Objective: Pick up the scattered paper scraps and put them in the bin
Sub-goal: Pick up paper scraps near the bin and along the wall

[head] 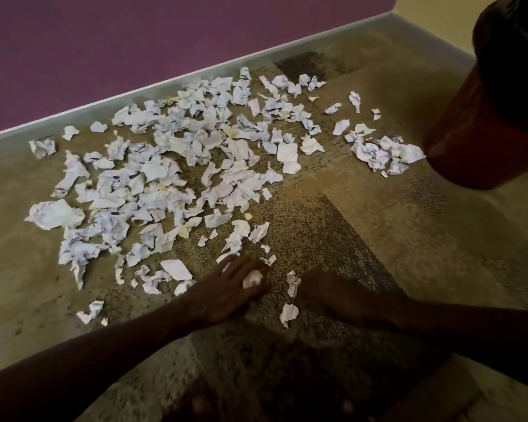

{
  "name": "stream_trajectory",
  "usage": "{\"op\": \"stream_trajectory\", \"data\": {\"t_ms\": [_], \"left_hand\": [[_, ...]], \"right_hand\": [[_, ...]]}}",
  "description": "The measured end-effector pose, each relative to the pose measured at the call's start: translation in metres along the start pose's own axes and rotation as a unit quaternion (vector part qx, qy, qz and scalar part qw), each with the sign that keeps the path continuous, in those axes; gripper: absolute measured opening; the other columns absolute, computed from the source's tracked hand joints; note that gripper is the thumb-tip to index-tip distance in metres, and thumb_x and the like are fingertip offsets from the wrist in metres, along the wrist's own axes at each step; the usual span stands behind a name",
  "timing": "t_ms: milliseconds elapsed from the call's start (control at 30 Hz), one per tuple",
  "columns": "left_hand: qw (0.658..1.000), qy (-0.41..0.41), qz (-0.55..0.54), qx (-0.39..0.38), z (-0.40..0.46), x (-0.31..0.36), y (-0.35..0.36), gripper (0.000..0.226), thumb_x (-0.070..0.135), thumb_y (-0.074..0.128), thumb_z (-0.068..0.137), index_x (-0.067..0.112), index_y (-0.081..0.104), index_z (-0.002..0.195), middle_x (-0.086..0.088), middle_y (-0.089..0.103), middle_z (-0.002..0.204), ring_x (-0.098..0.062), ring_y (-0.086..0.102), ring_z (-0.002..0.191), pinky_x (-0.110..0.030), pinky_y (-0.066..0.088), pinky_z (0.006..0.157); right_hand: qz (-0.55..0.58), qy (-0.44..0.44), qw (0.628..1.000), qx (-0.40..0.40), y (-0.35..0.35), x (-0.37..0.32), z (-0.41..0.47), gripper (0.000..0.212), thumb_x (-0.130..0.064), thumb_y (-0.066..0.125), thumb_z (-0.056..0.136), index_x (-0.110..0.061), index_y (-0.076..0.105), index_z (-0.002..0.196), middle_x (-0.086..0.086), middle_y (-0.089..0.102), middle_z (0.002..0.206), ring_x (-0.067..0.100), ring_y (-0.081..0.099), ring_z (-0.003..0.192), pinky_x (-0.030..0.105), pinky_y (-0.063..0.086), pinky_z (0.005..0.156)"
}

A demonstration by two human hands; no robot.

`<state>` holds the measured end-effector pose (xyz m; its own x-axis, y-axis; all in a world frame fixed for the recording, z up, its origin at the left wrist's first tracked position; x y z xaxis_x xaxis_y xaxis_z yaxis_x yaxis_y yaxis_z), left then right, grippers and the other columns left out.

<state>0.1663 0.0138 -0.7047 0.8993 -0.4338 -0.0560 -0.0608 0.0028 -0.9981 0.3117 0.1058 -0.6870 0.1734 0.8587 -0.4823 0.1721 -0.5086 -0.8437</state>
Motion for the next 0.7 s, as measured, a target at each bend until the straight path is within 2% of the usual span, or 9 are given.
{"op": "stream_trajectory", "data": {"t_ms": [100,133,200,267,333,433,533,600,700], "left_hand": [[0.992,-0.118,-0.025,0.032,-0.002,-0.023,-0.016,0.044,0.039,0.037,0.097,0.028,0.041,0.139,-0.022,0.035,0.148,-0.040,0.036,0.133,-0.056,0.029,0.110],[0.989,-0.140,-0.044,0.035,-0.007,-0.026,-0.023,0.047,0.047,0.039,0.097,0.027,0.042,0.139,-0.021,0.034,0.149,-0.039,0.034,0.134,-0.056,0.029,0.111],[0.977,-0.191,-0.091,0.031,-0.028,-0.028,-0.027,0.066,0.065,0.046,0.090,0.024,0.042,0.141,-0.018,0.033,0.152,-0.037,0.031,0.139,-0.058,0.029,0.110],[0.966,-0.235,-0.090,0.051,-0.055,-0.035,-0.029,0.086,0.077,0.049,0.081,0.020,0.035,0.145,-0.018,0.028,0.155,-0.037,0.027,0.142,-0.058,0.027,0.110],[0.952,-0.292,-0.084,0.031,-0.086,-0.045,-0.024,0.100,0.083,0.047,0.074,0.018,0.029,0.148,-0.019,0.021,0.157,-0.038,0.021,0.144,-0.059,0.022,0.112],[0.922,-0.377,-0.086,0.005,-0.132,-0.066,-0.017,0.116,0.089,0.048,0.066,0.013,0.025,0.150,-0.018,0.011,0.160,-0.038,0.012,0.147,-0.064,0.017,0.112],[0.888,-0.450,-0.091,0.009,-0.169,-0.080,-0.014,0.122,0.091,0.045,0.062,0.013,0.018,0.153,-0.018,0.008,0.160,-0.038,0.008,0.147,-0.065,0.014,0.113],[0.844,-0.524,-0.107,0.028,-0.194,-0.085,-0.010,0.123,0.094,0.038,0.061,0.018,0.010,0.154,-0.016,0.004,0.161,-0.035,0.003,0.148,-0.060,0.010,0.116],[0.713,-0.676,-0.168,0.082,-0.234,-0.083,0.003,0.124,0.097,0.031,0.057,0.024,0.003,0.154,-0.012,0.001,0.161,-0.031,0.000,0.148,-0.053,0.005,0.118]], "right_hand": [[-0.021,0.029,0.992,0.118,-0.026,0.010,0.010,0.034,-0.050,0.058,0.092,-0.021,0.053,0.108,-0.005,0.050,0.107,0.010,0.049,0.090,0.031,0.046,0.071],[-0.040,0.041,0.991,0.119,-0.027,0.012,0.012,0.049,-0.061,0.059,0.086,-0.021,0.051,0.115,-0.004,0.048,0.115,0.011,0.049,0.099,0.033,0.048,0.075],[-0.081,0.053,0.990,0.103,-0.016,0.013,0.016,0.087,-0.080,0.051,0.077,-0.020,0.039,0.139,0.005,0.036,0.145,0.022,0.038,0.131,0.042,0.043,0.101],[-0.121,0.054,0.989,0.064,0.002,0.010,0.018,0.105,-0.090,0.039,0.073,-0.023,0.021,0.152,0.011,0.009,0.161,0.031,0.007,0.149,0.051,0.014,0.117],[-0.165,0.025,0.985,0.052,0.019,0.006,0.026,0.102,-0.088,0.034,0.077,-0.023,0.019,0.155,0.015,0.003,0.162,0.036,-0.002,0.149,0.057,0.003,0.117],[-0.160,0.059,0.982,0.080,0.028,0.005,0.049,0.089,-0.079,0.032,0.085,-0.022,0.029,0.152,0.021,0.017,0.159,0.041,0.014,0.147,0.064,0.026,0.109],[-0.139,0.099,0.977,0.129,0.012,0.014,0.082,0.086,-0.076,0.032,0.088,-0.017,0.029,0.150,0.024,0.019,0.157,0.043,0.020,0.145,0.064,0.027,0.109],[-0.139,0.102,0.976,0.132,-0.002,0.026,0.102,0.091,-0.079,0.031,0.086,-0.016,0.023,0.151,0.027,0.020,0.156,0.045,0.022,0.143,0.065,0.026,0.110],[-0.111,0.086,0.983,0.117,-0.016,0.043,0.118,0.100,-0.083,0.037,0.081,-0.019,0.010,0.153,0.024,0.014,0.159,0.041,0.015,0.146,0.063,0.027,0.110]]}}
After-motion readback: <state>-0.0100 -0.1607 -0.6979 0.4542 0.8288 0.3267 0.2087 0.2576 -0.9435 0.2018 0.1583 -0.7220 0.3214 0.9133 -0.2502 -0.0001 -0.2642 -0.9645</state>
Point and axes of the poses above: each hand's wrist, its own z-axis towards the middle knuckle, its own y-axis out of the palm, x = y × z, the point moved 7 cm from there along z, towards the middle knuckle
